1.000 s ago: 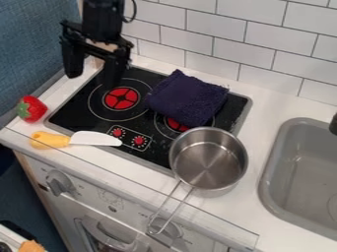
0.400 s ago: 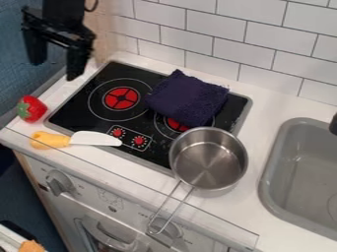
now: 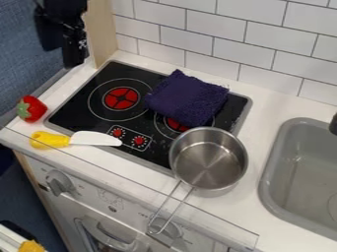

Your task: Move the violet cloth to the upper right of the burner

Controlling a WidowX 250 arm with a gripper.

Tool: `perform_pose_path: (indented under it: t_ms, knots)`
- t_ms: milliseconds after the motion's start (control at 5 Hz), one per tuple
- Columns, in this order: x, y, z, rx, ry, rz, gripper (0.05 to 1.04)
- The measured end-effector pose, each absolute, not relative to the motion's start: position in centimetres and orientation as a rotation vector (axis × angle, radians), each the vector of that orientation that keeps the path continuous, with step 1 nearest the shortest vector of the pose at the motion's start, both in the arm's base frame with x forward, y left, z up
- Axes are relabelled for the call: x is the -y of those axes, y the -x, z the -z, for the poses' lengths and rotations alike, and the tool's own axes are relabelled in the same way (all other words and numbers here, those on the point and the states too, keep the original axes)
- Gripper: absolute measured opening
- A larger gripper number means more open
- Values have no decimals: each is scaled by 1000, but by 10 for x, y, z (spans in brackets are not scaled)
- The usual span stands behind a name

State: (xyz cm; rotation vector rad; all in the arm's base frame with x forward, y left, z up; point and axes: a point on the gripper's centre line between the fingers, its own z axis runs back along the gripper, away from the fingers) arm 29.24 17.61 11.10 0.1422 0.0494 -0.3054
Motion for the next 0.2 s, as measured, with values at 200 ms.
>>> perform_pose_path:
  t_ms: [200]
  knots:
    - [-166,-309,-111,21,-151,391,998]
